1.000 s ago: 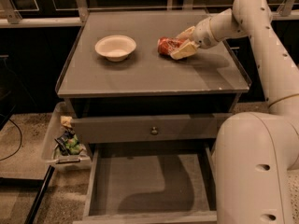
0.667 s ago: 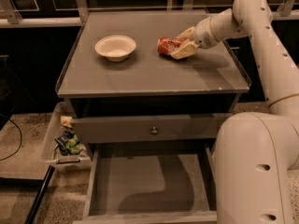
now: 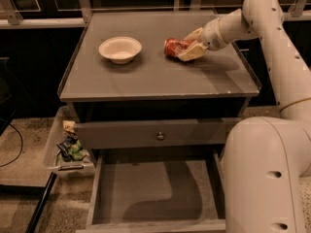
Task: Place coke can into middle drawer
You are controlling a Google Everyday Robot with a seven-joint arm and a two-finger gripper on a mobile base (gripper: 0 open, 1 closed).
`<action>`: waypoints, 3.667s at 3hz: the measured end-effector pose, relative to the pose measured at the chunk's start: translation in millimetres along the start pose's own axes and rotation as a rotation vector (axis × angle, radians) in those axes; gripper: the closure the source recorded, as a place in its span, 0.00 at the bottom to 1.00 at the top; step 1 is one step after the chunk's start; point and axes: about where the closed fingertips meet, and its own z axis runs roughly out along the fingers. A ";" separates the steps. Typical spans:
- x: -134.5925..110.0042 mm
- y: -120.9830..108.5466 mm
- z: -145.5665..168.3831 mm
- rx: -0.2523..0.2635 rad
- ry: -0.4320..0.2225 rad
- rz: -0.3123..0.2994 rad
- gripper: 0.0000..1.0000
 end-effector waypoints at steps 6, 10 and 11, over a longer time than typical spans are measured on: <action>-9.7 131.4 -130.0 -0.021 -0.020 -0.077 1.00; 49.6 244.6 -156.8 -0.256 -0.005 -0.048 1.00; 53.2 248.3 -142.5 -0.221 0.018 -0.059 1.00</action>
Offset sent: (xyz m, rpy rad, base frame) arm -0.0453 0.0026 0.0227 -0.0706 0.0065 0.0234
